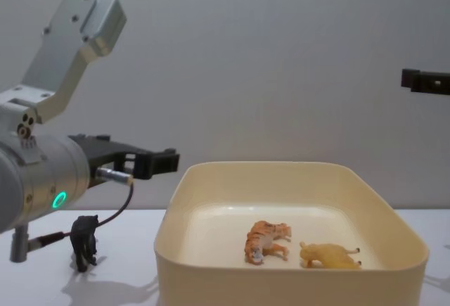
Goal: Pick up the toy alternately with two hands and place it into the central storage box.
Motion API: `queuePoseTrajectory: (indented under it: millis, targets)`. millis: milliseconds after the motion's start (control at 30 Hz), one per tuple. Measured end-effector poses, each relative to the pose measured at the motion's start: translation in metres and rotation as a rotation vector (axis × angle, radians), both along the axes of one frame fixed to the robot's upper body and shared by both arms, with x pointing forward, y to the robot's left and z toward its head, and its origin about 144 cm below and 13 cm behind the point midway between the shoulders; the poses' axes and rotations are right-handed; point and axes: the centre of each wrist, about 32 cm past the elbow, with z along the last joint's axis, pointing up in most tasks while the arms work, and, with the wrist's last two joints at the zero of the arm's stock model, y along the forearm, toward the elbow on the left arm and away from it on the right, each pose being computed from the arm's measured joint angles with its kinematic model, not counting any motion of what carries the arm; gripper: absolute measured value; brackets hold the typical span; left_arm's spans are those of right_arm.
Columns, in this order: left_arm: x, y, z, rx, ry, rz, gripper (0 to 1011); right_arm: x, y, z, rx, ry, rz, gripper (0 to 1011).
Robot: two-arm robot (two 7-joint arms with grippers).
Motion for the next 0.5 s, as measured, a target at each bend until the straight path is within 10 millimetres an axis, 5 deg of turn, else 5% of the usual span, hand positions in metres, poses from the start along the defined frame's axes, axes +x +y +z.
queuePoseTrajectory:
  millis: [500]
  targets:
    - [0.029,0.011,0.002,-0.001,0.161,0.12,1001,-0.001,-0.001,0.001,-0.001,-0.001,-0.003,1001]
